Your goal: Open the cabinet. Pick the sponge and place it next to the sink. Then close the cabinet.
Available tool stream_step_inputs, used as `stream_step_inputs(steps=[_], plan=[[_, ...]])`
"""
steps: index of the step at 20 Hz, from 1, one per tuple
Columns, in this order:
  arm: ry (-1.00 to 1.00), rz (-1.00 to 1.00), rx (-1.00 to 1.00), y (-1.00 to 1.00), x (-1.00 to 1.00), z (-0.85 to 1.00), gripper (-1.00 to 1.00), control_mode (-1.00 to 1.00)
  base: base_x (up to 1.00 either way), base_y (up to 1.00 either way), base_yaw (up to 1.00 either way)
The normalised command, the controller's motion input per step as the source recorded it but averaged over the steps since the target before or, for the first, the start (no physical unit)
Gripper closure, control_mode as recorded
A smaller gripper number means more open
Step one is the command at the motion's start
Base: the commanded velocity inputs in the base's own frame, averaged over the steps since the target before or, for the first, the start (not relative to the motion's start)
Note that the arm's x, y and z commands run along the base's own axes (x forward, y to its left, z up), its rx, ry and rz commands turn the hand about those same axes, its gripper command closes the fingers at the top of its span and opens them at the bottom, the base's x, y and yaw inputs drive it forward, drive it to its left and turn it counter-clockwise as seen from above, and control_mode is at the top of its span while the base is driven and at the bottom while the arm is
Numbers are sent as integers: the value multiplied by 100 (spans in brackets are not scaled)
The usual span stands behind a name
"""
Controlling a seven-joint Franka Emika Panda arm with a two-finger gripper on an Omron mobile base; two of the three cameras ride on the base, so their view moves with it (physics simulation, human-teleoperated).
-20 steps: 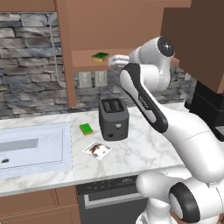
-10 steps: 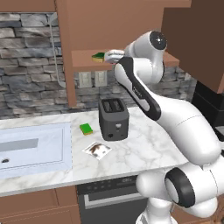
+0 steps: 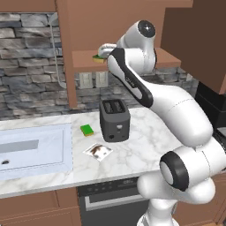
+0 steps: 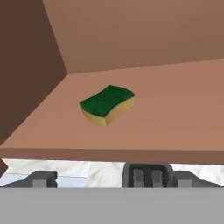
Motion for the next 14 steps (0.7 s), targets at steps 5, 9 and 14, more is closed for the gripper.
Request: stream_step_inputs(steps=[5, 9, 14], plan=[[0, 0, -3, 8, 32, -23, -100, -100, 0, 0, 0], [0, 0, -1, 4, 36, -9, -100, -100, 0, 0, 0], [1, -1, -1, 2, 27, 3, -100, -100, 0, 0, 0]])
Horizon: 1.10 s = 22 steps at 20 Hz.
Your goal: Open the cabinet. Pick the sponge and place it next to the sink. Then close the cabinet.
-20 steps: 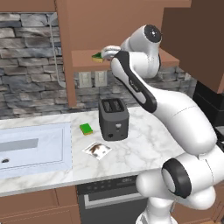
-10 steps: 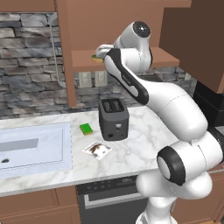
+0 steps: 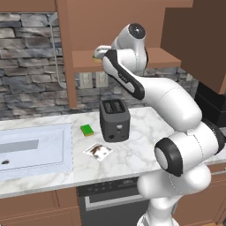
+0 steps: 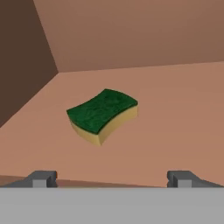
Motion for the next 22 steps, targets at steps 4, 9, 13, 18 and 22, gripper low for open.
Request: stream_step_inputs(steps=[4, 9, 13, 18, 22], plan=[[3, -2, 0, 7, 15, 8, -100, -100, 0, 0, 0], [4, -3, -1, 15, 13, 0, -100, -100, 0, 0, 0], [2, -4, -1, 16, 11, 0, -100, -100, 0, 0, 0], [0, -5, 0, 14, 11, 0, -100, -100, 0, 0, 0], [0, -5, 0, 10, 18, 0, -100, -100, 0, 0, 0]])
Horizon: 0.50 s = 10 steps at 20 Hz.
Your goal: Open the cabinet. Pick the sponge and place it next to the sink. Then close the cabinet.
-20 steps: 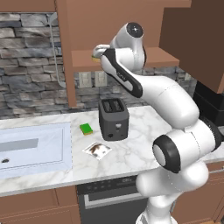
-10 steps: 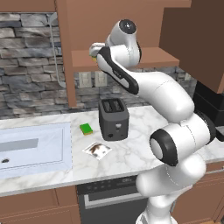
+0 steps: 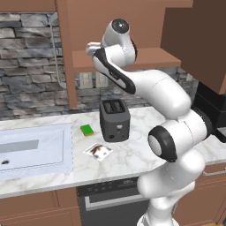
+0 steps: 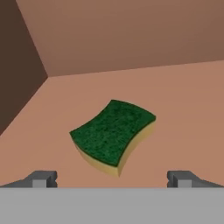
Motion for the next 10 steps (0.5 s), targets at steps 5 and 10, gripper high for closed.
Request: stream_step_inputs(steps=[5, 10], plan=[[0, -8, 0, 0, 18, 0, -100, -100, 0, 0, 0], [0, -8, 0, 0, 18, 0, -100, -100, 0, 0, 0]])
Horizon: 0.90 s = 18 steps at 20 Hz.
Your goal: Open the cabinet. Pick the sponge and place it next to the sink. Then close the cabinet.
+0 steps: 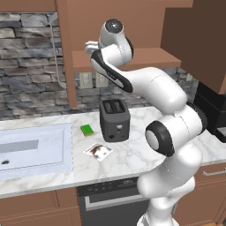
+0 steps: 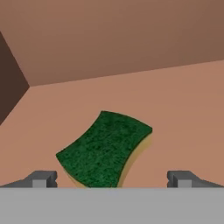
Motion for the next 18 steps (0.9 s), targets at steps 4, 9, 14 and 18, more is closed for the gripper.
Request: stream_step_inputs(steps=[4, 9, 14, 18], plan=[[0, -5, 0, 0, 5, 0, -100, -100, 0, 0, 0], [0, -3, 0, 3, 1, 0, -100, -100, 0, 0, 0], [0, -3, 0, 1, 0, -5, -100, -100, 0, 0, 0], [0, 0, 0, 0, 0, -27, -100, -100, 0, 0, 0]])
